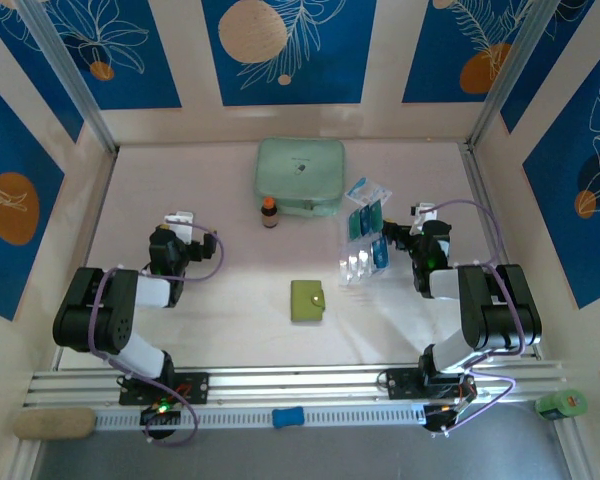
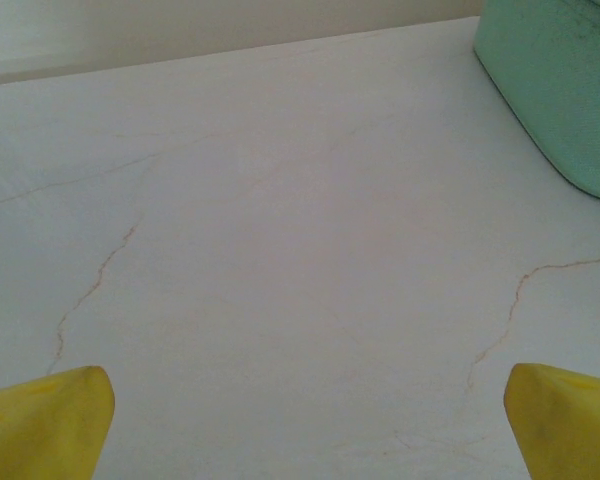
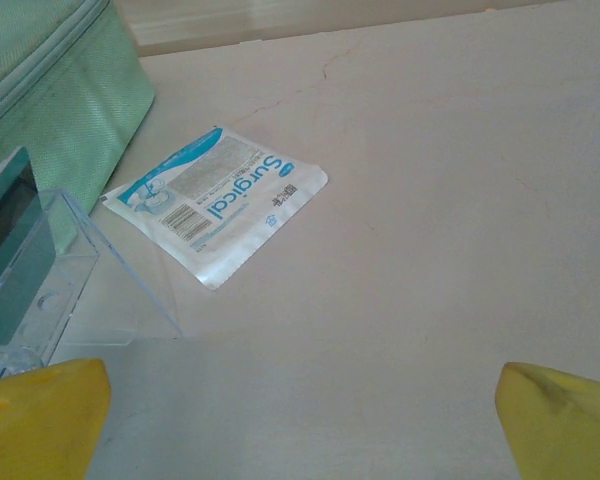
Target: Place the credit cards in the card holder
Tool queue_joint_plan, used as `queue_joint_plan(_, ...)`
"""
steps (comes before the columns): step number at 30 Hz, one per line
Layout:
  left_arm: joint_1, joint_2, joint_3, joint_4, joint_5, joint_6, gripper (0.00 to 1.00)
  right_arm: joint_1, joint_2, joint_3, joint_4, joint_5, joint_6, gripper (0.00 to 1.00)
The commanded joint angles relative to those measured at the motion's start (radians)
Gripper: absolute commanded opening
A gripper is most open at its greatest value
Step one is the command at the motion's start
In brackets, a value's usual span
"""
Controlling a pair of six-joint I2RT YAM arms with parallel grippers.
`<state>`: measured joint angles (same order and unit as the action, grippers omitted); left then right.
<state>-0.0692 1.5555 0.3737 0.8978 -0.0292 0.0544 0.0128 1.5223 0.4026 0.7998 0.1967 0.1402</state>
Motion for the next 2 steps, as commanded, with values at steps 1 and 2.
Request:
queue_joint_plan(1,0.012,0.011,0.018,0.007,0.021,-0.007,1.00,0.001,-0.001,0.002,0.029,-0.018,-0.020,0.99)
queue_joint_plan(2,0.011,0.012,0.017,0.011,0.020,-0.007,1.00,0.004,0.001,0.002,0.032,-0.015,-0.022,0.99)
